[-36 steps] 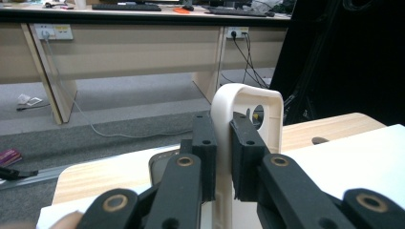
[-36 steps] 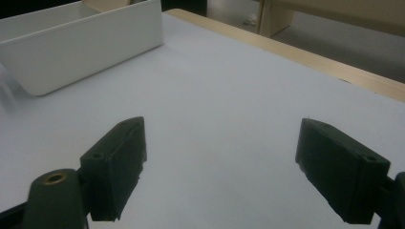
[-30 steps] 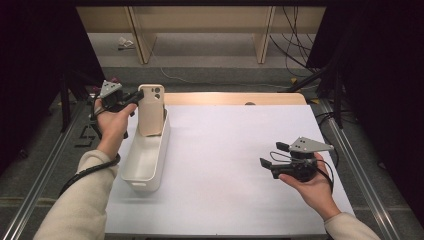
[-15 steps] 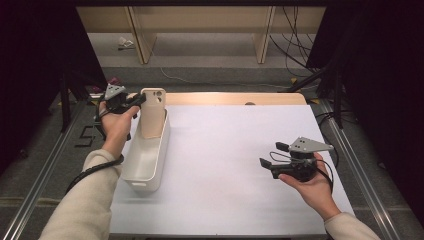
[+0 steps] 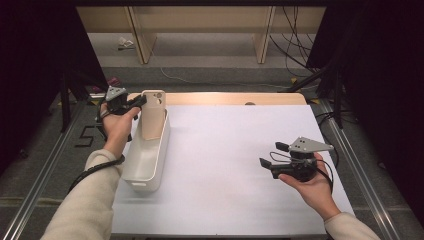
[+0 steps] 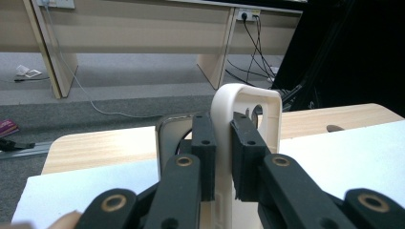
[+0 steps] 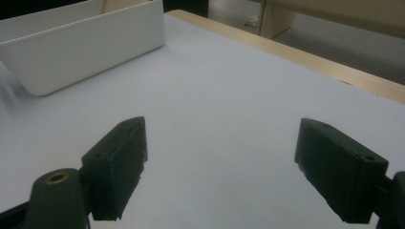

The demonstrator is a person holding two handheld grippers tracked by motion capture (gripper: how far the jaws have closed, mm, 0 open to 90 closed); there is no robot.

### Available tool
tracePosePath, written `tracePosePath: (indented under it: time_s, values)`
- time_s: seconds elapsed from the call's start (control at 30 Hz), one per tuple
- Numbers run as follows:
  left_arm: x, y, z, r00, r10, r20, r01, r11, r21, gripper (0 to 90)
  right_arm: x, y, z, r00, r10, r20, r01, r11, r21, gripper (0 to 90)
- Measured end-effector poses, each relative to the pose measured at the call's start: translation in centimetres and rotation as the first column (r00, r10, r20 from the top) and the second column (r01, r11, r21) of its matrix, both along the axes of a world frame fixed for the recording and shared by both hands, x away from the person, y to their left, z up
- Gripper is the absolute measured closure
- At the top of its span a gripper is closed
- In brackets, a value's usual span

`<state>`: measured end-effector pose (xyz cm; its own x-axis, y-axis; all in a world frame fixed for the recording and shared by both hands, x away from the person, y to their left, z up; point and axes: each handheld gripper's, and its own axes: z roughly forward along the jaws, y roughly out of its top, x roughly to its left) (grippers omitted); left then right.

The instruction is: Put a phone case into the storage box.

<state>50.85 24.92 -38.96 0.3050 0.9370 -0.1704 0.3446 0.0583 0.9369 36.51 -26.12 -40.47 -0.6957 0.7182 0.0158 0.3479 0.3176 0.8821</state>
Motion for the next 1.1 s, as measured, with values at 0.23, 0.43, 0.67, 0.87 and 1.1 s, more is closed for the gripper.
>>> tracePosePath:
  time_s: [0.23,0.43,0.67,0.87,1.1]
  values:
    - [0.3,0.1,-0.6,0.9999,0.002,-0.011,-0.002,1.0000,-0.001,81.0,0.0,0.1,0.0,1.0000,0.002,-0.003,-0.002,1.000,-0.002,19.4]
    - [0.5,0.1,-1.1,0.9996,0.011,-0.024,-0.011,0.9999,0.005,80.2,0.0,0.1,-0.1,1.0000,0.001,-0.003,-0.001,1.000,-0.002,19.4]
    - [0.9,0.2,-1.2,0.9990,0.021,-0.039,-0.020,0.9995,0.025,79.1,0.0,0.0,0.0,1.0000,0.003,-0.003,-0.003,1.000,0.001,19.4]
    - [1.0,0.2,-1.2,0.9986,0.032,-0.042,-0.029,0.9983,0.049,78.8,0.0,0.0,0.0,1.0000,0.002,-0.002,-0.002,1.000,0.002,19.4]
    - [1.1,0.1,-1.1,0.9972,0.056,-0.050,-0.051,0.9939,0.098,78.3,0.0,0.0,0.0,1.0000,0.004,-0.003,-0.004,1.000,0.000,19.4]
